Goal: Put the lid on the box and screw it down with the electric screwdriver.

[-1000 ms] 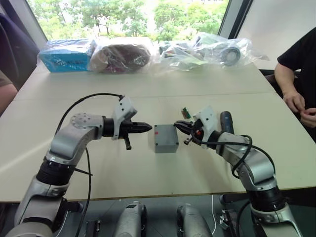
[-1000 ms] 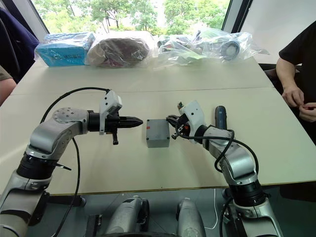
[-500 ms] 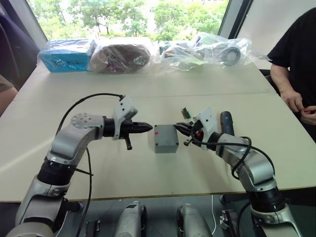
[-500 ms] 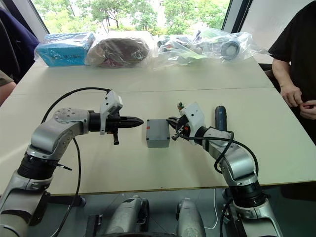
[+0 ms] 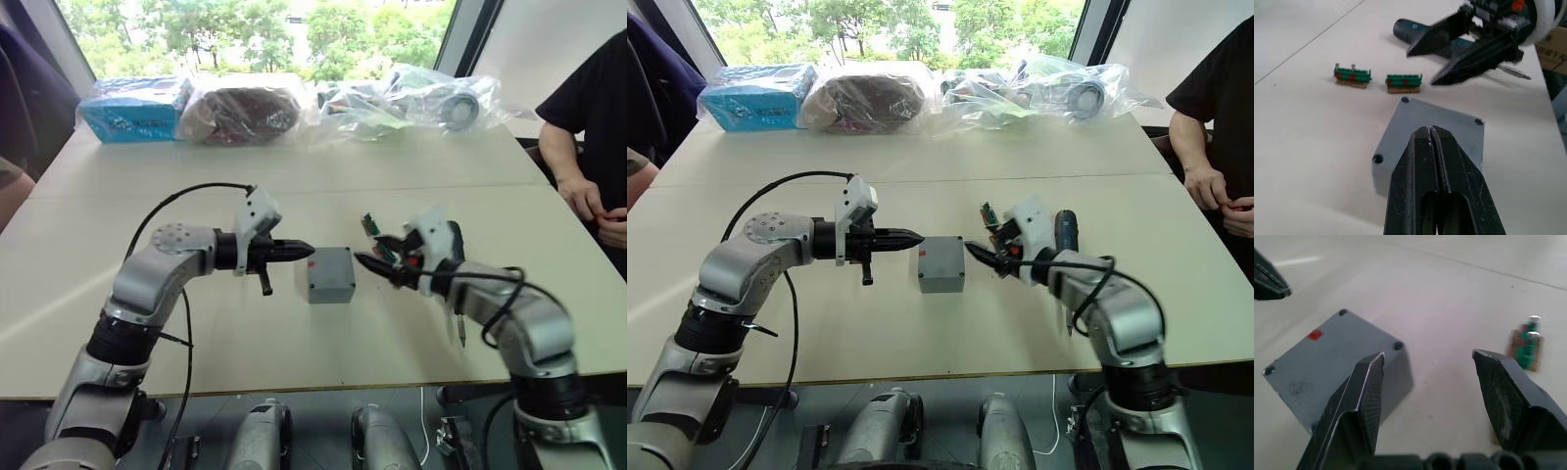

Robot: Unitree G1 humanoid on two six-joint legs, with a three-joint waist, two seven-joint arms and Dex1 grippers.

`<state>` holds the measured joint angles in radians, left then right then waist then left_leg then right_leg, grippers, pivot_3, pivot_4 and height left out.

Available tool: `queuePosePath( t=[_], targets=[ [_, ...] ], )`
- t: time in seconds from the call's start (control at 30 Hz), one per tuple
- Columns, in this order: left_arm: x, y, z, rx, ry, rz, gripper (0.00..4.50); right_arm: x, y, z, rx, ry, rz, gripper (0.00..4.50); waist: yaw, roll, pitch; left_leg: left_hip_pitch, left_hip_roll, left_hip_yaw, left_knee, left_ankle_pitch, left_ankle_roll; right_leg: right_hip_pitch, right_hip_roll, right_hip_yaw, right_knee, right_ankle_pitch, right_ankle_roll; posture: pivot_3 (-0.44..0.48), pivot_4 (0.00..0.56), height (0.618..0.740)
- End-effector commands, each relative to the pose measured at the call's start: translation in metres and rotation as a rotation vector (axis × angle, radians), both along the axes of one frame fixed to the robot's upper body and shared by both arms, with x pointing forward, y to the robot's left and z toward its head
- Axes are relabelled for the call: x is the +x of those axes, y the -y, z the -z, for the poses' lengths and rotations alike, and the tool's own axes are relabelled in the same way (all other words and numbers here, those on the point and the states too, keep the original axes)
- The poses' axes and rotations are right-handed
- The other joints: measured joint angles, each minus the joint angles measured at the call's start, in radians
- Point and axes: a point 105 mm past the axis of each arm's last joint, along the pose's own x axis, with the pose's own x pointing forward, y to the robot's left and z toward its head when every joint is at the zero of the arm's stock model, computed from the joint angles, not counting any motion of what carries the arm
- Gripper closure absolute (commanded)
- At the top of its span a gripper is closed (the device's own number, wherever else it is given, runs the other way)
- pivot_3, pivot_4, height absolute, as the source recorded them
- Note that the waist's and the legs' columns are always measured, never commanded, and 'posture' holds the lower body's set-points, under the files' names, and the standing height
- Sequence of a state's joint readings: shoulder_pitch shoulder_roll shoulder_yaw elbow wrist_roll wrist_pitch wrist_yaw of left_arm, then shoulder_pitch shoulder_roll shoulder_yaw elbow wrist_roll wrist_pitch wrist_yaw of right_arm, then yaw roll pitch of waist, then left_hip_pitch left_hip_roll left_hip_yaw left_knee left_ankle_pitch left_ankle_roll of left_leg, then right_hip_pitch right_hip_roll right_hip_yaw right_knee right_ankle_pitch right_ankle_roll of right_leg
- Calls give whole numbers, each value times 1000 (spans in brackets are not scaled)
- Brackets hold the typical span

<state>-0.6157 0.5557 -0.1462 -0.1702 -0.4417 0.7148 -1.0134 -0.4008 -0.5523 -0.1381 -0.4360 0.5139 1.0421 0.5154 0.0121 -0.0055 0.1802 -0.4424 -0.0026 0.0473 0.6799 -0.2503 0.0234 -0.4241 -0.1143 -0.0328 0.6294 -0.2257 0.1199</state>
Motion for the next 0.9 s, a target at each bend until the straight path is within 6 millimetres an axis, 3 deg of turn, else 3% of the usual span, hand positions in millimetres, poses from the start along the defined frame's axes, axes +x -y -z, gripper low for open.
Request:
queuePosePath(
  t=[0.03, 0.13, 0.27, 0.4, 0.9],
  targets=[
    [-14, 13, -17, 5, 78, 124, 4500, -7, 26, -38, -32, -41, 50, 66, 0, 0, 0, 0, 0, 0, 0, 0, 0, 0, 0, 0, 0, 0, 0, 0, 150, 740],
    [-18, 19, -19, 24, 105, 183, 4500, -5, 55, -40, -99, -214, 189, 66, -2, 0, 0, 0, 1, 0, 0, 0, 0, 0, 0, 0, 0, 0, 0, 0, 150, 740],
    [-28, 26, -19, 55, 130, 275, 4500, -11, 86, -29, -156, -430, 233, 66, 2, 0, 0, 0, 0, 0, -1, 0, 0, 0, -1, 0, -1, -2, -4, 0, 150, 740],
    [-36, 30, -14, 76, 139, 333, 4500, -17, 100, -11, -141, -638, 234, 66, -4, 1, 0, -1, -1, 2, 0, -2, 2, 0, -4, 1, -3, -2, -5, 0, 150, 740],
    [-41, 32, -6, 52, 121, 279, 4500, 2, 94, 29, -166, -892, 280, 66, -7, 1, 1, -1, 0, 2, 0, -2, 3, -1, -3, 1, -3, 0, -1, 0, 150, 740]
  ],
)
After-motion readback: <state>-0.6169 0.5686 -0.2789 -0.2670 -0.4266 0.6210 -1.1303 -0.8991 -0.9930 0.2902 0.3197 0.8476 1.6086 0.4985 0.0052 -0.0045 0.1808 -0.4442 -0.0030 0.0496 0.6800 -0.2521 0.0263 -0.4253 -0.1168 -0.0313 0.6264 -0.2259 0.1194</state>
